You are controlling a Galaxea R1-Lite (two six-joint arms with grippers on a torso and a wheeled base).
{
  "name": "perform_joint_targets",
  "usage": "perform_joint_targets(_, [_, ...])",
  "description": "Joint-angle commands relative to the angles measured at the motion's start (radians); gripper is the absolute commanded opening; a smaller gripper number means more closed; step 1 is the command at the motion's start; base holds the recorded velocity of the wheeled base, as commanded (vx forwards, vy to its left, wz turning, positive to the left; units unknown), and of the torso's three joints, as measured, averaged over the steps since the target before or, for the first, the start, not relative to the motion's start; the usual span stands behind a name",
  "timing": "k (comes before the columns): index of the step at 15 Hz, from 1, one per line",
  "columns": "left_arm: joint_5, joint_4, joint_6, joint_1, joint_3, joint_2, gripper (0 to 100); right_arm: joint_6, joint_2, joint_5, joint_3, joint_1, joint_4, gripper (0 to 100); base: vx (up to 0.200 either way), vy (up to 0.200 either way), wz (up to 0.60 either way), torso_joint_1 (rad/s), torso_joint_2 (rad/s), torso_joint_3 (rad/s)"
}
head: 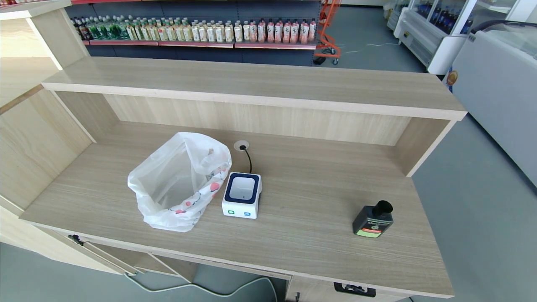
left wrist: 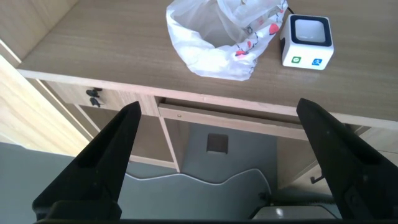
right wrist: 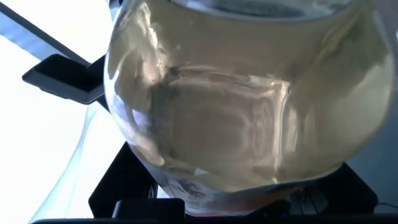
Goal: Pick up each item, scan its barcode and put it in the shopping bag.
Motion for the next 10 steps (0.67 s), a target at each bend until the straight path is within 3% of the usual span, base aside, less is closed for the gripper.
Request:
perform_joint_targets(1, [0.0,0.0,0.0,0.0,0.001,0.0,100,-0.009,0.005,-0.001,0.001,-0.003,-0.001,0,0.0,0.0,0.0,0.0,0.0,0.0])
perform_joint_targets(2, [0.0,0.0,0.0,0.0,-0.001,0.0,100,-0.049,0.011,-0.006,0.014,-0.012,0.001,0,0.0,0.0,0.0,0.0,0.0,0.0])
perform_joint_targets(3, [0.0,0.0,0.0,0.0,0.001,0.0,100,-0.173,0.042,-0.013,0.031,-0.058,0.002,0,0.0,0.0,0.0,0.0,0.0,0.0])
perform_joint_targets(5, [0.0,0.0,0.0,0.0,0.001,0.0,100,-0.546,0.124,-0.078,0.04,-0.206,0.073,0,0.0,0.0,0.0,0.0,0.0,0.0])
perform_joint_targets(6, [0.0,0.0,0.0,0.0,-0.001,0.0,100,-0.728,0.152,-0.256,0.028,-0.238,0.187,0,0.0,0.0,0.0,0.0,0.0,0.0])
perform_joint_targets(7, [0.0,0.0,0.0,0.0,0.001,0.0,100,-0.872,0.164,-0.541,0.017,-0.224,0.325,0,0.0,0.0,0.0,0.0,0.0,0.0])
perform_joint_targets(8, [0.0,0.0,0.0,0.0,0.001,0.0,100,-0.948,0.149,-0.73,0.024,-0.187,0.418,0,0.0,0.0,0.0,0.0,0.0,0.0])
perform_joint_targets(10, [0.0,0.0,0.0,0.0,-0.001,0.0,100,-1.006,0.126,-0.949,0.032,-0.155,0.415,0,0.0,0.0,0.0,0.0,0.0,0.0])
